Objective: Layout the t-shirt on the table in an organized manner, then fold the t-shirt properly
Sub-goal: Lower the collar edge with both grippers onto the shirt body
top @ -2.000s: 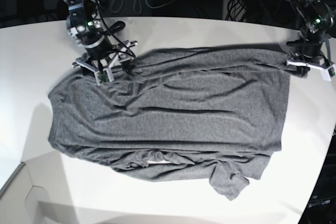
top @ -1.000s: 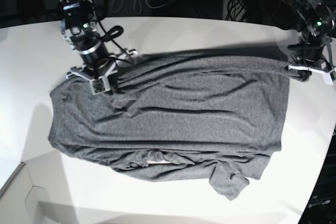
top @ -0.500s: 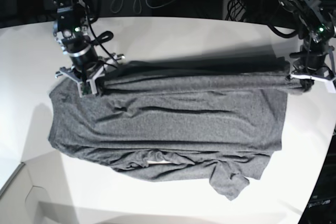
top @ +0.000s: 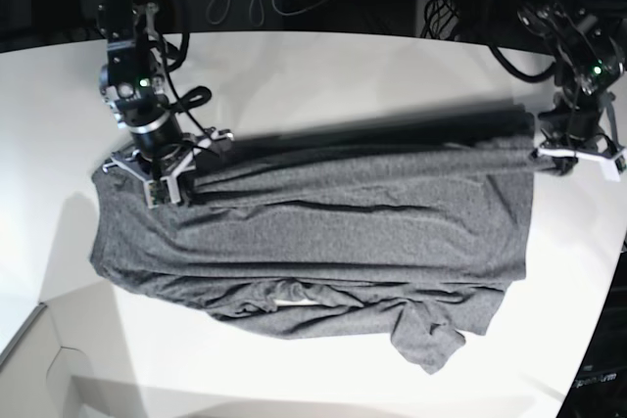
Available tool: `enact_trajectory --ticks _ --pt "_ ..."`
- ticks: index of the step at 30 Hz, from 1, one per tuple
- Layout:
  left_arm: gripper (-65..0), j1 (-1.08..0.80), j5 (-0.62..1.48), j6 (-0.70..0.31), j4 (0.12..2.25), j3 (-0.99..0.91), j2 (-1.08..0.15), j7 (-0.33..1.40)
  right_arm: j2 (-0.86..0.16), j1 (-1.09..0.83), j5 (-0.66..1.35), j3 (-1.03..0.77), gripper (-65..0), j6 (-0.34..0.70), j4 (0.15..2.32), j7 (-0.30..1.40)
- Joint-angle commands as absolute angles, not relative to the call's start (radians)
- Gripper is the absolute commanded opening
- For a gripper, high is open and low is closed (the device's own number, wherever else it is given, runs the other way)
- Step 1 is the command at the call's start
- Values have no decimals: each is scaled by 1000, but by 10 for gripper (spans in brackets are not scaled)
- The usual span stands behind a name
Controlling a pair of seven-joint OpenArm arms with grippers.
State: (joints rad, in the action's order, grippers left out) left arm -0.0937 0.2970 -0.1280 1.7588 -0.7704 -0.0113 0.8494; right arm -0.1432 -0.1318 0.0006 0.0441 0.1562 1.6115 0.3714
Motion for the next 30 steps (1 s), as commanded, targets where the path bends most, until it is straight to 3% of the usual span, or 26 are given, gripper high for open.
enact_trajectory --ticks 1,20,22,26,30 --pt "-650 -91 300 -128 1765 -773 -22 829 -148 -116 1 41 -650 153 1621 344" --pt "-648 -44 292 -127 1566 -773 -33 826 -147 -77 1 42 -650 153 1600 346" --pt "-611 -48 298 -127 1543 -768 -47 829 -134 -77 1 44 -650 153 1600 346" --pt "-442 -59 298 -127 1535 -771 -47 829 -134 -77 1 47 -650 153 1600 346" --pt "-315 -79 300 -127 1544 -768 -42 831 -134 -77 1 77 -650 153 1600 346"
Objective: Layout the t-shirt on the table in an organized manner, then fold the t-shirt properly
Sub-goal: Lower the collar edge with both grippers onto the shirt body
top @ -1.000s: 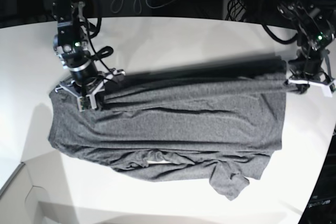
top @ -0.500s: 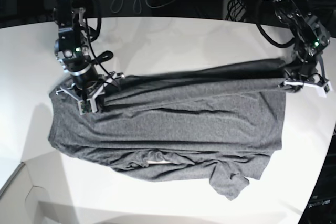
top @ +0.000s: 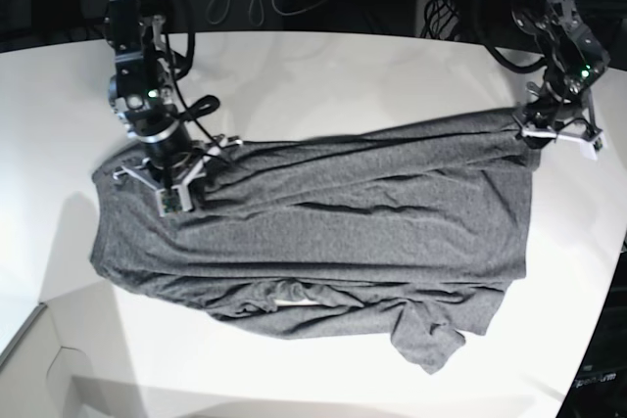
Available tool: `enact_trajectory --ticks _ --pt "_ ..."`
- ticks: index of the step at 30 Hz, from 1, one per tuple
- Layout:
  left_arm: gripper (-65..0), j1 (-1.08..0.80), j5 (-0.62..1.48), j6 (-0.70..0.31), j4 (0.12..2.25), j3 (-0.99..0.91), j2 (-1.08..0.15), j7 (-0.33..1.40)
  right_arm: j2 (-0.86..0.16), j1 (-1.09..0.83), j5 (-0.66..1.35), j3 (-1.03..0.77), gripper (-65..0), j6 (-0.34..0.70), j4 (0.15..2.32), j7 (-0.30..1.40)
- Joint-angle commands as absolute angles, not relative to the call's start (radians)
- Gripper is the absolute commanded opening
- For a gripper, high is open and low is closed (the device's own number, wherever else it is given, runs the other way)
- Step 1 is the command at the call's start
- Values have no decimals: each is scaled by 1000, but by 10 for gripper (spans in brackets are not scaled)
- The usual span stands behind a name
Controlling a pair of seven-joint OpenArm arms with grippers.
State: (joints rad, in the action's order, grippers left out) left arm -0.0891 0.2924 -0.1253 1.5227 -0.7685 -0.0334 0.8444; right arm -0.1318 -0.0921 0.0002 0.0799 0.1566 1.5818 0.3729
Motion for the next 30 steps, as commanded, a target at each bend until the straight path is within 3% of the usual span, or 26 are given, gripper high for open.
enact_trajectory --ticks 1,6,10,15,19,25,30 --pt "-288 -91 300 -127 1544 -768 -42 831 -134 -77 1 79 -650 153 1600 346" --pt "-179 -131 302 -127 1535 -773 -16 825 -134 -77 1 77 -639 153 1600 348" --pt "-130 -127 302 -127 1534 -768 -2 829 -134 -79 1 73 -544 153 1604 348" --pt "-130 -119 302 -127 1535 -766 38 829 -134 -94 1 71 -445 153 1610 343" --pt "-140 -119 302 -127 1535 -765 62 829 -137 -120 1 70 -444 153 1650 341" --pt "-220 -120 302 -127 1514 -688 59 823 -137 -171 1 71 -440 153 1747 343" --pt "-232 -96 302 -127 1445 -665 59 820 -134 -237 1 76 -439 153 1762 343"
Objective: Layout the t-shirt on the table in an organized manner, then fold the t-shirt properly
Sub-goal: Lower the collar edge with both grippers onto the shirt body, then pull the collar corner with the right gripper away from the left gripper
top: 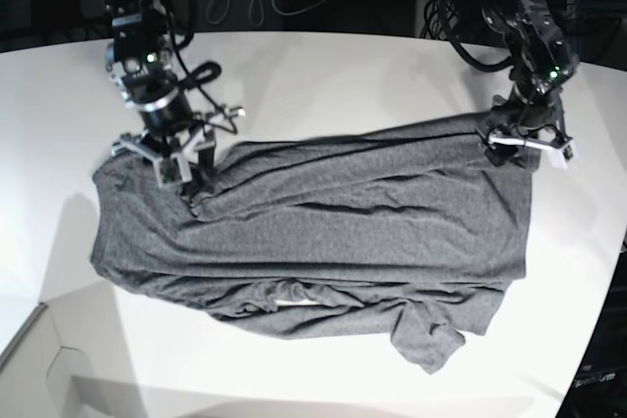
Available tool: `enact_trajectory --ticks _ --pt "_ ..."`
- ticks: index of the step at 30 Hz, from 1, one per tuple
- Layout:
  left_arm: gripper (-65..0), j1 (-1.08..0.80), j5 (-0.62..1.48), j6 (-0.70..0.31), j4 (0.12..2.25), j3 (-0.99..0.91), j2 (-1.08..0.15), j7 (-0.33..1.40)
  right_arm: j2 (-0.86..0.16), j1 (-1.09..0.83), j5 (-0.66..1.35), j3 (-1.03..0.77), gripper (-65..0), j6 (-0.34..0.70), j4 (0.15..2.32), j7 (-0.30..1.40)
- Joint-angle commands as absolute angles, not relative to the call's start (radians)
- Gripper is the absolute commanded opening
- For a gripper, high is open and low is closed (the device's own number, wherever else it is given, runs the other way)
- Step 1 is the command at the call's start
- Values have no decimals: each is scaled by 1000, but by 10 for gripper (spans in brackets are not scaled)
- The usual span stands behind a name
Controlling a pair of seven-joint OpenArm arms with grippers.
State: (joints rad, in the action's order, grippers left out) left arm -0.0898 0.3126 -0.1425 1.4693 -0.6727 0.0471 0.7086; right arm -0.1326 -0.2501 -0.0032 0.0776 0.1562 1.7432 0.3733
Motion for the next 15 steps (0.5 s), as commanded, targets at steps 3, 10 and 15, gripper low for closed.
enact_trajectory --ticks 3,10,15 --pt "-321 -77 302 -127 1377 -671 54 820 -124 -248 2 94 -439 153 1725 341" --pt "-650 -51 302 -232 1365 -679 21 828 -99 -225 2 113 -439 153 1627 341" --pt "-650 -36 302 -278 1417 -739 -1 831 -64 -214 2 114 -437 154 1600 341"
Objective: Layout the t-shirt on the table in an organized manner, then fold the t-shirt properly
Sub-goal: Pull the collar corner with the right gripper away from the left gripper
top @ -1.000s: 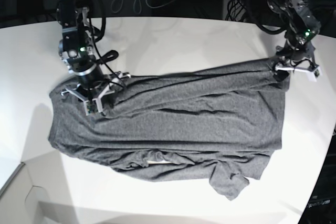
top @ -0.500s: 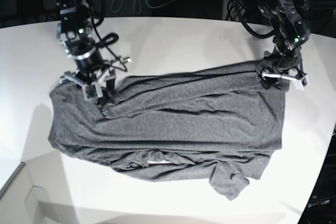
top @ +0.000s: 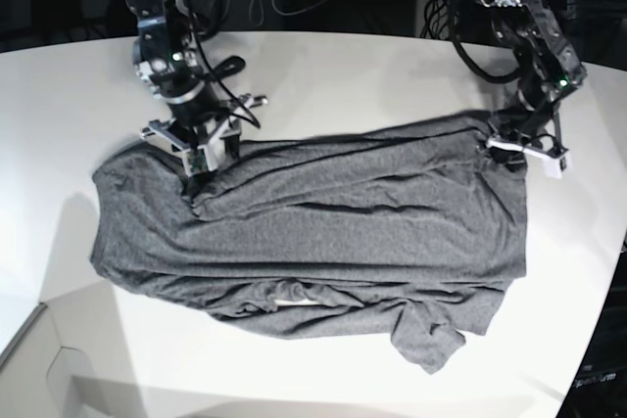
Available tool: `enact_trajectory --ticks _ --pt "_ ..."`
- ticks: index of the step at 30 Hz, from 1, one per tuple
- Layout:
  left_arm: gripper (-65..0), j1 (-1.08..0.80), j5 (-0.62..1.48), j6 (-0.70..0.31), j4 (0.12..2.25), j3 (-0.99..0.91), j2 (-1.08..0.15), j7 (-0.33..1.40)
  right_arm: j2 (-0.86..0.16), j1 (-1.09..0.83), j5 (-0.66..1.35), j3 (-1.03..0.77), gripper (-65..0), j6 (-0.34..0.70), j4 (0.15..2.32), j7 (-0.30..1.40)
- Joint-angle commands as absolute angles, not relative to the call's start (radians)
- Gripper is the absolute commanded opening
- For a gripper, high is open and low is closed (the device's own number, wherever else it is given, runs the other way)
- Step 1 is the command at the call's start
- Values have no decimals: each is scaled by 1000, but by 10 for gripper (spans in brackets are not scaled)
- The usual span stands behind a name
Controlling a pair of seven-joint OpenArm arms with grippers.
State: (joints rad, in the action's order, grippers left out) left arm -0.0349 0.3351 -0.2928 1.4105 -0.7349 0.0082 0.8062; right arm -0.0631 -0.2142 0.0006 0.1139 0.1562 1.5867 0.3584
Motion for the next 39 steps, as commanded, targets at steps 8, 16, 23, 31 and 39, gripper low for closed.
enact_trajectory --ticks 8,16,23,31,39 --pt "-649 -24 300 -280 1442 -759 -45 831 -30 -148 1 114 -356 154 1497 344" --pt "-649 -4 300 -280 1438 -760 -71 831 -36 -151 1 174 -530 154 1488 344" --pt "-649 8 300 -280 1446 -760 -73 831 -36 -263 1 180 -650 154 1629 341" --pt "-649 30 300 -280 1446 -760 -97 831 -58 -415 1 179 -650 154 1905 341" --pt "-649 42 300 -280 1446 -760 -134 831 -58 -501 1 188 -650 154 1939 344"
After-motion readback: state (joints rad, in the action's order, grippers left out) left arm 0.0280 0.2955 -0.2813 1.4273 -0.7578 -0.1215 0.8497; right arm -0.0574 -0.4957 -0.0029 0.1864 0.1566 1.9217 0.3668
